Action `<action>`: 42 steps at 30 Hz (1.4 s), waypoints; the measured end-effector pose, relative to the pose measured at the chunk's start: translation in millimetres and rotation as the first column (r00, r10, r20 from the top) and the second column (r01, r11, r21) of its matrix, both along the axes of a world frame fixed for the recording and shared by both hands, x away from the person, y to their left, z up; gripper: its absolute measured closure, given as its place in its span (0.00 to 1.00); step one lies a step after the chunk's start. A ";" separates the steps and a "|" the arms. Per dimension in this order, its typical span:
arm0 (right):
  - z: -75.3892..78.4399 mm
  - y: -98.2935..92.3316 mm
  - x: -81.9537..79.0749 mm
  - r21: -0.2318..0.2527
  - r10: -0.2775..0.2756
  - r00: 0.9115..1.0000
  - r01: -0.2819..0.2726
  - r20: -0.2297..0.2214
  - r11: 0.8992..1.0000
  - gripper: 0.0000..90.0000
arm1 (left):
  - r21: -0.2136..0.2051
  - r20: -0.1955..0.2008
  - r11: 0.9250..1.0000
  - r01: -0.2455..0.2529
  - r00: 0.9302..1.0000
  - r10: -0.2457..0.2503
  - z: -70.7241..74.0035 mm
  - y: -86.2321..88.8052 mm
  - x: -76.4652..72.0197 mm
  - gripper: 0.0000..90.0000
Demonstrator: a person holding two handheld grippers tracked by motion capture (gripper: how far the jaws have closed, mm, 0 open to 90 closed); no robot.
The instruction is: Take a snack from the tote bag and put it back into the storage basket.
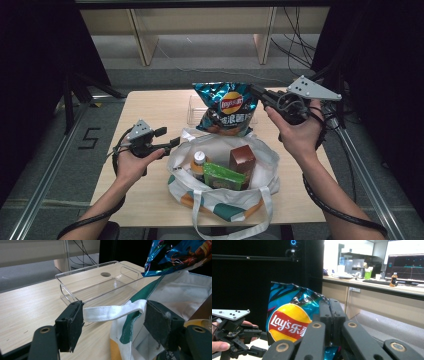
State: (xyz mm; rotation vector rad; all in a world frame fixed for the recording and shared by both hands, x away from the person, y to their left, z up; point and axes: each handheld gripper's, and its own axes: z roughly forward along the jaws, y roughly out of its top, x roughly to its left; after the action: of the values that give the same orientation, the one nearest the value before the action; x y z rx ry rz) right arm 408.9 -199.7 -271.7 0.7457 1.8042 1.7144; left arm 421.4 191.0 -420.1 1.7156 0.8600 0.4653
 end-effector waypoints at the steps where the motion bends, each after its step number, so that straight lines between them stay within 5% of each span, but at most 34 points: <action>1: 0.2 0.0 -0.4 0.001 0.002 1.000 -0.002 -0.012 1.000 1.00 | -0.001 0.001 1.000 0.000 1.000 0.000 0.0 0.0 0.0 0.34; 22: 1.6 -2.1 15.7 -0.011 -0.046 0.999 0.046 0.011 0.999 1.00 | -0.004 0.005 1.000 -0.006 1.000 0.006 1.1 2.8 0.1 0.33; 42: -0.5 0.4 33.0 0.000 -0.091 0.996 0.091 -0.027 0.996 1.00 | -0.014 0.010 1.000 -0.014 1.000 0.014 1.8 4.4 0.8 0.31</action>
State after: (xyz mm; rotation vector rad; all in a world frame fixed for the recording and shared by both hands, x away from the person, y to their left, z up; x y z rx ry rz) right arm 441.9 -199.3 -272.3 0.8419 1.7595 1.6543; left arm 422.1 195.4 -418.3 1.6946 0.8665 0.4759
